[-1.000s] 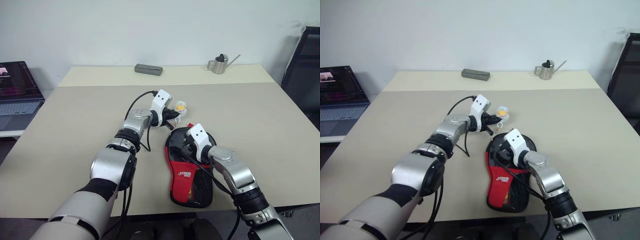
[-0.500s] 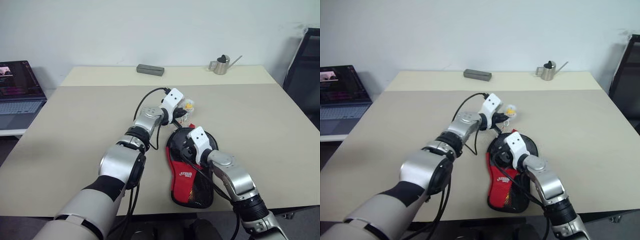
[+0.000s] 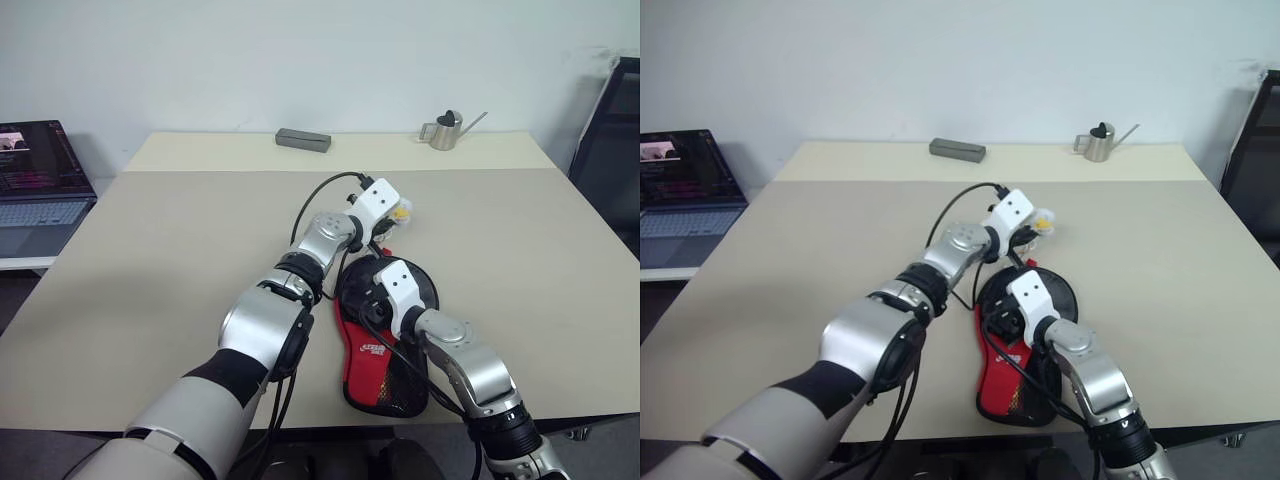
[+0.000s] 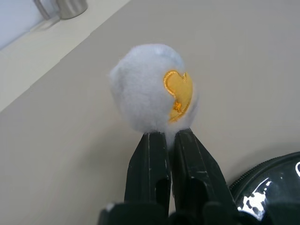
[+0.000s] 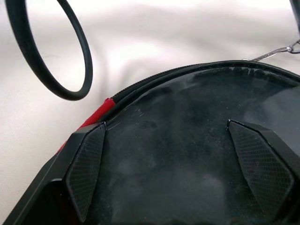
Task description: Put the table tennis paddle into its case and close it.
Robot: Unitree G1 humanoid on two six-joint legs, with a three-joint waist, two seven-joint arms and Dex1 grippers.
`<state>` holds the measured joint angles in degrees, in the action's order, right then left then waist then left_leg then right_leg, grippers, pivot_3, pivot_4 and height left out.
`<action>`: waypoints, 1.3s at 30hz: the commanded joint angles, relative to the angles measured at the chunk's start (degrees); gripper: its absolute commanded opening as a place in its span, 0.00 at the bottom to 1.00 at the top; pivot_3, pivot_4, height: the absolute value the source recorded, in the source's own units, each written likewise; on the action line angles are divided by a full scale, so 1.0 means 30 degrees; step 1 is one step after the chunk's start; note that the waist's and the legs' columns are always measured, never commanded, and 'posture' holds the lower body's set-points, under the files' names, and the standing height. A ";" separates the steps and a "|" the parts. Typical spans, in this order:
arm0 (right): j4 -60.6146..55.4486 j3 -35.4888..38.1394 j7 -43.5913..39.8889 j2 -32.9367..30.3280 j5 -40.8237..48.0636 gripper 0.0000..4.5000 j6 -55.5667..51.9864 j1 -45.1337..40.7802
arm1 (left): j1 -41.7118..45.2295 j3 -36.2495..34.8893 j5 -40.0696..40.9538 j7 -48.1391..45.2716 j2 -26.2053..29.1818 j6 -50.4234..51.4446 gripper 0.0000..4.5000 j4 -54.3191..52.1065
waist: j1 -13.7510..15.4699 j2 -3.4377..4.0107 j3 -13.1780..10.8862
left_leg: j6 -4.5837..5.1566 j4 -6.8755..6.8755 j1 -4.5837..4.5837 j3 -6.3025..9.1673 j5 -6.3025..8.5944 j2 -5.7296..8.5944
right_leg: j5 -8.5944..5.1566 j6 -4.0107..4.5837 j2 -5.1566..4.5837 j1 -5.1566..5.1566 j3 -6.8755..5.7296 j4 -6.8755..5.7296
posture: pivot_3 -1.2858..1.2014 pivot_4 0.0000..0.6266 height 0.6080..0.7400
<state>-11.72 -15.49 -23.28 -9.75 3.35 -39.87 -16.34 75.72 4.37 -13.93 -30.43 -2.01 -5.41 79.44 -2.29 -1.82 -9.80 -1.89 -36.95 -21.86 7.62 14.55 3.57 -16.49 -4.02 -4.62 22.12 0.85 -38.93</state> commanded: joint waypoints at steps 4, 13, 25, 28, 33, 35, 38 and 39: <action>0.1165 -0.1318 -0.0039 -0.0010 0.0051 1.00 -0.2145 0.1546 | 0.1003 0.0481 -0.0677 0.0187 -0.1207 -0.0874 0.00 -0.0444 | 0.0074 0.0000 0.0001 | 0.0000 0.0002 0.0000 -0.0002 0.0001 0.0000 | -0.0005 -0.0008 0.0000 -0.0004 -0.0002 0.0002 | 0.52 0.24 1.00; 0.1262 -0.1245 0.0169 0.0183 0.0113 1.00 -0.2138 0.1397 | 0.0005 0.0978 -0.1241 -0.0283 -0.1868 -0.0498 0.00 -0.0390 | 0.0113 0.0004 0.0010 | -0.0001 0.0002 0.0002 -0.0002 0.0001 -0.0001 | -0.0009 -0.0014 0.0000 -0.0008 -0.0005 0.0006 | 0.52 0.24 1.00; 0.1894 -0.1154 0.0078 0.0366 0.0103 1.00 -0.1819 0.0933 | -0.1240 0.1056 -0.1108 -0.1577 -0.1657 0.0571 0.33 -0.0411 | 0.0010 0.0035 0.0204 | -0.0002 0.0010 0.0047 -0.0009 0.0003 -0.0003 | -0.0022 -0.0036 0.0025 -0.0036 -0.0004 0.0007 | 0.52 0.24 1.00; 0.2155 -0.1117 0.0005 0.0338 0.0127 1.00 -0.1704 0.0696 | -0.1130 0.1130 -0.1270 -0.0927 -0.1247 0.0496 0.58 -0.0454 | -0.0110 0.0044 0.0209 | -0.0002 0.0011 0.0069 -0.0011 0.0004 -0.0007 | -0.0024 -0.0041 0.0062 -0.0049 0.0001 0.0005 | 0.52 0.24 1.00; 0.2727 -0.1187 -0.0256 0.0240 0.0099 1.00 -0.1379 0.0201 | -0.0780 0.0643 -0.0996 0.0464 0.0130 0.0630 0.73 -0.0518 | -0.0243 0.0050 0.0212 | -0.0005 0.0014 0.0092 -0.0001 0.0005 -0.0037 | -0.0024 -0.0042 0.0107 -0.0050 0.0003 -0.0010 | 0.52 0.24 1.00; 0.3011 -0.1156 -0.0430 0.0171 0.0075 1.00 -0.1227 -0.0023 | -0.0608 0.0391 -0.0879 0.1024 0.0674 0.0618 0.73 -0.0561 | -0.0273 0.0050 0.0212 | -0.0005 0.0014 0.0099 -0.0002 0.0005 -0.0042 | -0.0021 -0.0043 0.0113 -0.0052 0.0006 -0.0012 | 0.52 0.24 1.00; 0.3404 -0.1214 -0.0654 0.0121 0.0014 1.00 -0.1052 -0.0385 | -0.0236 -0.0364 -0.0387 0.1813 0.1590 0.0624 0.73 -0.0673 | -0.0266 0.0050 0.0212 | -0.0007 0.0013 0.0116 0.0004 0.0004 -0.0044 | -0.0014 -0.0048 0.0115 -0.0071 0.0001 -0.0013 | 0.52 0.24 1.00; 0.3600 -0.1213 -0.0762 0.0082 0.0001 1.00 -0.0965 -0.0574 | -0.0042 -0.0726 -0.0071 0.1822 0.2019 0.0575 0.73 -0.0744 | -0.0274 0.0050 0.0212 | -0.0008 0.0012 0.0127 0.0002 0.0004 -0.0045 | -0.0012 -0.0051 0.0115 -0.0081 0.0003 -0.0011 | 0.52 0.24 1.00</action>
<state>-7.28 -17.10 -24.52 -9.00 3.43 -40.33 -19.84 72.67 4.02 -16.01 -26.07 2.86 -3.04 78.95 -3.11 -1.67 -9.17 -1.92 -36.92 -21.47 7.62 14.56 3.44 -16.52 -4.18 -4.28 21.84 0.86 -38.97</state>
